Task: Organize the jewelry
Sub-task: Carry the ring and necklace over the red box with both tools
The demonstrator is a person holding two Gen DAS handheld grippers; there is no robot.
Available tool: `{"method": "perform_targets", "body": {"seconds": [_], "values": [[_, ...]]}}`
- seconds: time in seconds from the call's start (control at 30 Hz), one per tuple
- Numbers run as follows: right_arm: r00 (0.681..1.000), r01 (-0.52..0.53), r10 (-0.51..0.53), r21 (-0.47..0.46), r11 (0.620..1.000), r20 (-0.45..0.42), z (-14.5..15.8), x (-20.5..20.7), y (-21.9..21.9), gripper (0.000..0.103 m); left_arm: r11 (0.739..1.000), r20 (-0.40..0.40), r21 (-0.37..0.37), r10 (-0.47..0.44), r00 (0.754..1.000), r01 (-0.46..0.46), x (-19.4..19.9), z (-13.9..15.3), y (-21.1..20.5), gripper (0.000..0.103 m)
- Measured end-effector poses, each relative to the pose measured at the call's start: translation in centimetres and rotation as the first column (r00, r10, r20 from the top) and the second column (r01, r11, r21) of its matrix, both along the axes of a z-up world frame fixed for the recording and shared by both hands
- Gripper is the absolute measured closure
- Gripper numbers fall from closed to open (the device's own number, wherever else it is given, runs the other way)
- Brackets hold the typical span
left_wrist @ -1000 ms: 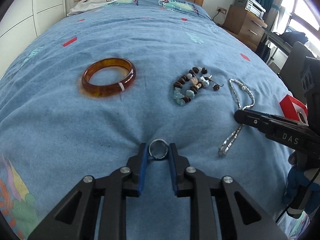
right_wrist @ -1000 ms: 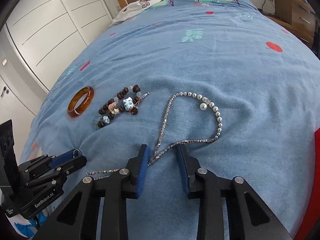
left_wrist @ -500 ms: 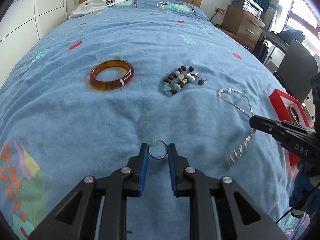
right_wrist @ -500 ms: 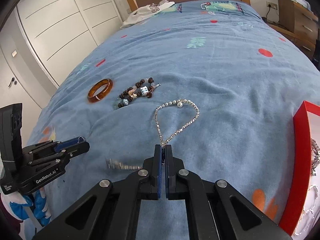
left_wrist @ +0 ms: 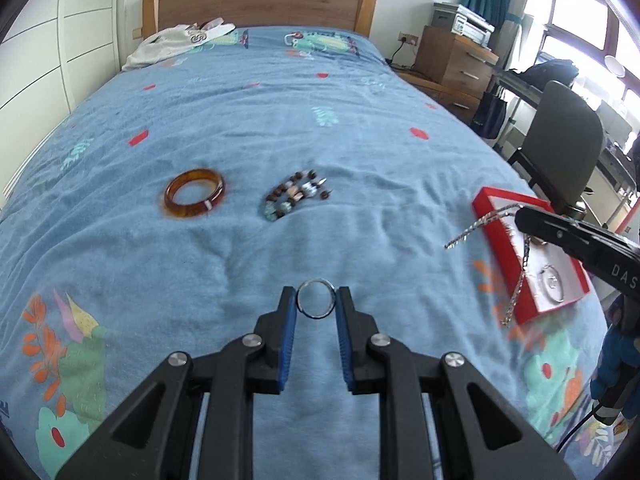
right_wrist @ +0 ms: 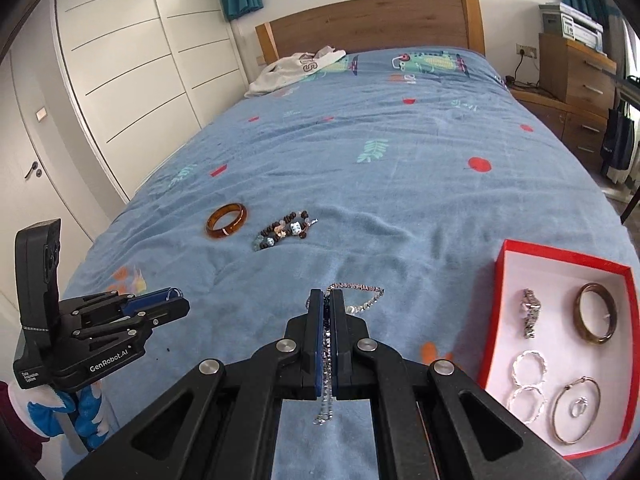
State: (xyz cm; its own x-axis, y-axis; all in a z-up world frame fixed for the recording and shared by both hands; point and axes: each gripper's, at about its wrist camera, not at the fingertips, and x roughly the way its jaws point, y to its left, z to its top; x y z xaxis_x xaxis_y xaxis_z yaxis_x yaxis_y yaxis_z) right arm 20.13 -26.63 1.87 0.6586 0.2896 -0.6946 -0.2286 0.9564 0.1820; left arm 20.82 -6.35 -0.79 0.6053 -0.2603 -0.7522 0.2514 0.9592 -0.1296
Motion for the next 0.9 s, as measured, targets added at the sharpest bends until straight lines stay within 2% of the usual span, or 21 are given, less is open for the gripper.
{"method": "perform_targets", "body": {"seconds": [0.3, 0.5, 0.67, 0.9], "values": [[0.990, 0.068, -0.064, -0.032, 0.997, 0.124, 7.2, -3.9, -5.3, 0.100, 0.995, 0.059, -0.044, -0.085, 0.995, 0.087, -1.6, 4.5, -5.4, 0.085], [0.979, 0.125, -0.115, -0.051, 0.991, 0.170, 10.0, -5.0, -10.2, 0.100, 0.986, 0.072, -0.052, -0.156, 0.985, 0.160, -1.4, 5.5, -10.8, 0.085], [0.974, 0.168, -0.158, -0.048, 0.985, 0.165, 9.4, -5.0, -14.3, 0.100, 0.973, 0.055, -0.054, -0.222, 0.973, 0.225, -0.3, 4.7, -15.9, 0.085], [0.974, 0.215, -0.211, -0.036, 0.976, 0.088, 4.4, -3.6, -18.9, 0.100, 0.947, 0.009, -0.053, -0.315, 0.949, 0.315, 1.1, 1.9, -23.1, 0.085]]}}
